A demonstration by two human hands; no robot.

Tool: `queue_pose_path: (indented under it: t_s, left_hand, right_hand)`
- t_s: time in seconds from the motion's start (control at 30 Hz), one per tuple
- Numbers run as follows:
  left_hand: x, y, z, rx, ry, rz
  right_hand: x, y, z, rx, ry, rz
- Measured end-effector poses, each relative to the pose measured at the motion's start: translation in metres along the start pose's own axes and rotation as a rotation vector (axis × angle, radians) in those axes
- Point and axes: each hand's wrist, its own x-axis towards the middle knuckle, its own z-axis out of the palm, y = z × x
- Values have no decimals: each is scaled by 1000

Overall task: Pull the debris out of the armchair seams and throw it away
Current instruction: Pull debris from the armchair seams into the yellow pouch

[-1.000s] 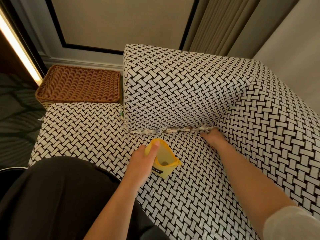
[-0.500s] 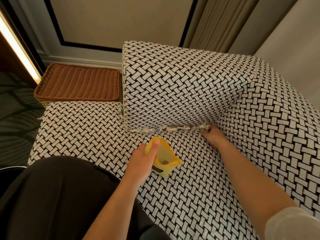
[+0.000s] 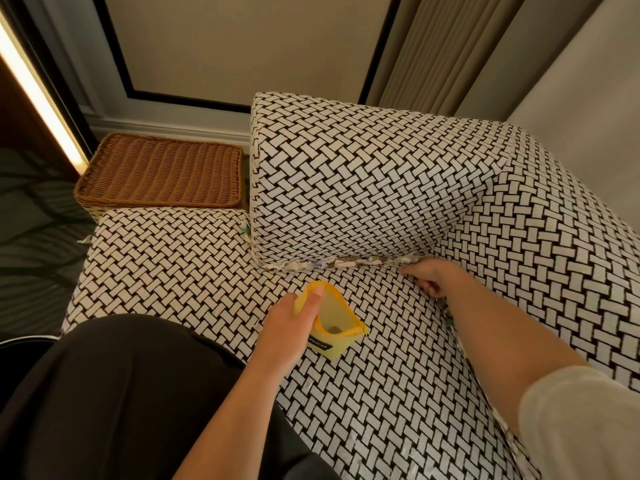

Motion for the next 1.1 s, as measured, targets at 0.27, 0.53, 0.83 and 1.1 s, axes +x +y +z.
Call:
queue_pose_path:
  t_s: [0.27, 0.53, 0.83, 1.1]
  left_hand:
    - [5, -5, 1, 45, 4, 2]
    - [10, -7, 2, 90, 25, -20]
    - [7, 0, 4, 95, 12, -32]
    - [-12, -4, 19, -32, 14, 8]
  right_hand:
    - [10, 1, 1, 116, 45, 25]
    - [16, 8, 15, 20, 326, -143]
    - [0, 47, 58, 47, 749, -394]
    - [-45, 71, 93, 362, 646, -583]
